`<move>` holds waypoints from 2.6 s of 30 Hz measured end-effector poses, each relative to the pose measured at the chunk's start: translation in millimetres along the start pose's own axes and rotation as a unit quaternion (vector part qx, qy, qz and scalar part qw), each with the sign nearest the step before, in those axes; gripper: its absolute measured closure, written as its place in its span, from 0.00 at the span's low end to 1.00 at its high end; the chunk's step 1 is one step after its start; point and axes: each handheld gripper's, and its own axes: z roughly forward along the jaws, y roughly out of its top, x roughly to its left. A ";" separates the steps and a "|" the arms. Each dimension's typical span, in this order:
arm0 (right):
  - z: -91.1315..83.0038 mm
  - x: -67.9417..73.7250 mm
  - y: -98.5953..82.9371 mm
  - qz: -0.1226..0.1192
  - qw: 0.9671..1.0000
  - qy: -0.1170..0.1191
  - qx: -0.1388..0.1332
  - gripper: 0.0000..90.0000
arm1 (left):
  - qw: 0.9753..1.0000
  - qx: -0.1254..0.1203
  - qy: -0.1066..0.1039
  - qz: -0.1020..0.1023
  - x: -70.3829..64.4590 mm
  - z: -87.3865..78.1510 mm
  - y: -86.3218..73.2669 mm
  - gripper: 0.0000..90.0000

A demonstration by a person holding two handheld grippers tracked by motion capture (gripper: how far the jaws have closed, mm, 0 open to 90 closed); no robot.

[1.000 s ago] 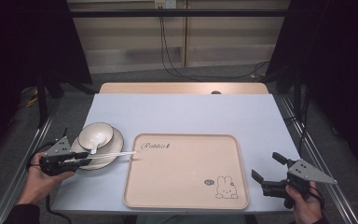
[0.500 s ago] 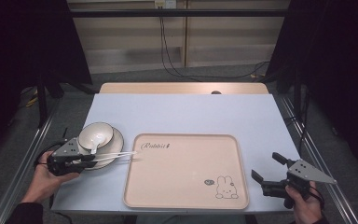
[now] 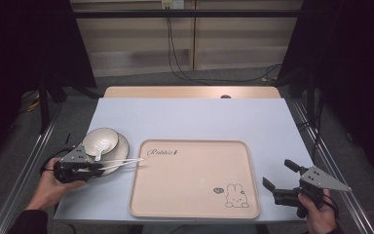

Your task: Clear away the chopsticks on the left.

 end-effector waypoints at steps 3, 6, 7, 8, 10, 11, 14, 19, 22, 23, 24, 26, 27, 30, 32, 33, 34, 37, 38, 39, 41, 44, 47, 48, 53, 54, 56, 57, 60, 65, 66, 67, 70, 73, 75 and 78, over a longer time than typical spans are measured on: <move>0.1 0.3 0.1 0.000 1.000 0.000 0.000 0.01 | 1.000 -0.004 -0.008 -0.004 0.6 0.8 0.5 0.87; 0.4 0.5 0.0 0.003 1.000 0.001 0.001 0.01 | 1.000 -0.001 -0.012 -0.003 0.4 0.7 1.6 0.92; 0.4 0.7 0.0 0.006 1.000 0.003 0.002 0.01 | 1.000 0.000 -0.017 -0.005 -0.1 0.9 2.4 0.93; 0.4 0.7 0.0 0.006 1.000 0.003 0.002 0.01 | 1.000 0.000 -0.017 -0.005 -0.1 0.9 2.4 0.94; 0.0 0.1 0.1 0.008 1.000 -0.002 -0.001 0.01 | 1.000 0.004 -0.019 -0.011 -0.1 0.3 3.4 0.94; 0.0 -0.1 0.0 0.009 1.000 -0.001 -0.001 0.01 | 1.000 -0.002 -0.018 -0.014 -0.7 0.5 3.0 0.94; 0.2 -0.4 0.1 0.006 1.000 0.002 -0.001 0.01 | 0.999 -0.006 -0.020 -0.027 -1.3 -2.3 3.8 0.94; 0.4 0.3 0.4 0.006 1.000 0.005 -0.002 0.01 | 0.998 -0.019 -0.008 -0.055 -3.1 -11.2 6.0 0.94; 0.4 0.5 0.7 0.006 1.000 0.006 -0.005 0.01 | 0.997 -0.034 -0.002 -0.068 -7.5 -18.5 9.0 0.94; 0.4 0.5 0.8 0.007 1.000 0.006 -0.005 0.01 | 0.996 -0.037 -0.002 -0.076 -9.5 -21.2 9.7 0.94; 0.5 0.5 0.8 0.006 1.000 0.004 -0.006 0.01 | 0.996 -0.043 -0.002 -0.082 -11.7 -23.5 10.1 0.94; 0.2 0.7 0.9 0.007 1.000 0.006 -0.006 0.01 | 0.995 -0.049 -0.004 -0.089 -14.3 -26.1 10.4 0.94; 0.2 1.2 1.0 0.008 1.000 0.007 -0.008 0.01 | 0.994 -0.054 -0.003 -0.093 -16.3 -29.0 10.6 0.94; 0.5 1.5 1.1 0.006 1.000 0.008 -0.009 0.01 | 0.992 -0.064 0.002 -0.104 -26.2 -36.1 11.3 0.94; 0.9 1.4 1.2 0.005 1.000 0.007 -0.009 0.01 | 0.991 -0.071 0.006 -0.113 -33.0 -39.2 11.3 0.94; 1.2 1.4 1.3 0.005 1.000 0.009 -0.009 0.01 | 0.989 -0.072 0.017 -0.129 -39.3 -41.1 11.6 0.94; 1.2 1.4 1.3 0.005 1.000 0.009 -0.009 0.01 | 0.989 -0.072 0.017 -0.129 -39.3 -41.1 11.6 0.94; 1.9 1.7 1.5 0.005 1.000 0.009 -0.009 0.01 | 0.985 -0.080 0.017 -0.149 -49.0 -42.0 11.7 0.94; 2.1 1.7 1.5 0.004 1.000 0.010 -0.009 0.01 | 0.984 -0.077 0.023 -0.157 -56.7 -41.4 13.6 0.94; 2.2 1.7 1.6 0.003 1.000 0.010 -0.009 0.01 | 0.983 -0.080 0.021 -0.163 -60.4 -41.0 14.4 0.94; 2.3 1.6 1.6 0.003 1.000 0.009 -0.009 0.01 | 0.981 -0.085 0.024 -0.173 -68.6 -39.7 17.1 0.94; 2.8 1.7 1.6 0.004 1.000 0.009 -0.008 0.01 | 0.978 -0.074 0.034 -0.190 -79.4 -37.7 22.8 0.94; 3.1 1.9 1.6 0.005 1.000 0.010 -0.008 0.01 | 0.976 -0.074 0.039 -0.203 -89.5 -35.2 30.2 0.94; 3.0 1.9 1.7 0.006 1.000 0.009 -0.008 0.01 | 0.976 -0.075 0.037 -0.202 -92.4 -34.5 33.0 0.94; 3.3 1.8 1.8 0.005 1.000 0.011 -0.009 0.01 | 0.972 -0.081 0.035 -0.218 -108.0 -27.5 47.8 0.94; 3.6 2.0 1.7 0.005 1.000 0.010 -0.010 0.01 | 0.970 -0.084 0.037 -0.225 -109.5 -25.5 49.9 0.94; 3.4 1.9 1.8 0.005 1.000 0.010 -0.009 0.01 | 0.967 -0.089 0.030 -0.237 -110.8 -19.6 53.3 0.94; 3.5 1.8 1.9 0.005 1.000 0.011 -0.009 0.01 | 0.966 -0.092 0.029 -0.240 -111.8 -16.2 55.3 0.94; 4.2 2.4 2.0 0.004 1.000 0.012 -0.010 0.01 | 0.966 -0.086 0.023 -0.244 -115.1 -5.9 63.5 0.94; 4.9 2.2 2.1 0.004 1.000 0.010 -0.010 0.01 | 0.963 -0.078 0.015 -0.257 -120.2 11.8 77.6 0.94; 4.7 2.2 2.2 0.003 1.000 0.013 -0.010 0.01 | 0.961 -0.079 0.014 -0.264 -121.3 15.7 79.6 0.94; 4.8 2.2 2.1 0.002 1.000 0.015 -0.011 0.01 | 0.960 -0.074 0.019 -0.269 -122.0 19.5 81.2 0.94; 4.8 2.2 2.1 0.002 1.000 0.015 -0.012 0.01 | 0.951 -0.068 0.035 -0.299 -122.0 30.2 83.6 0.94; 4.5 2.4 2.2 0.002 1.000 0.016 -0.009 0.01 | 0.940 -0.061 0.056 -0.331 -119.4 39.1 83.7 0.94; 4.6 2.6 2.1 0.002 1.000 0.016 -0.009 0.01 | 0.934 -0.053 0.063 -0.348 -117.3 44.7 83.9 0.94; 5.0 2.2 2.1 0.000 1.000 0.015 -0.010 0.01 | 0.927 -0.043 0.080 -0.364 -115.1 52.2 86.5 0.94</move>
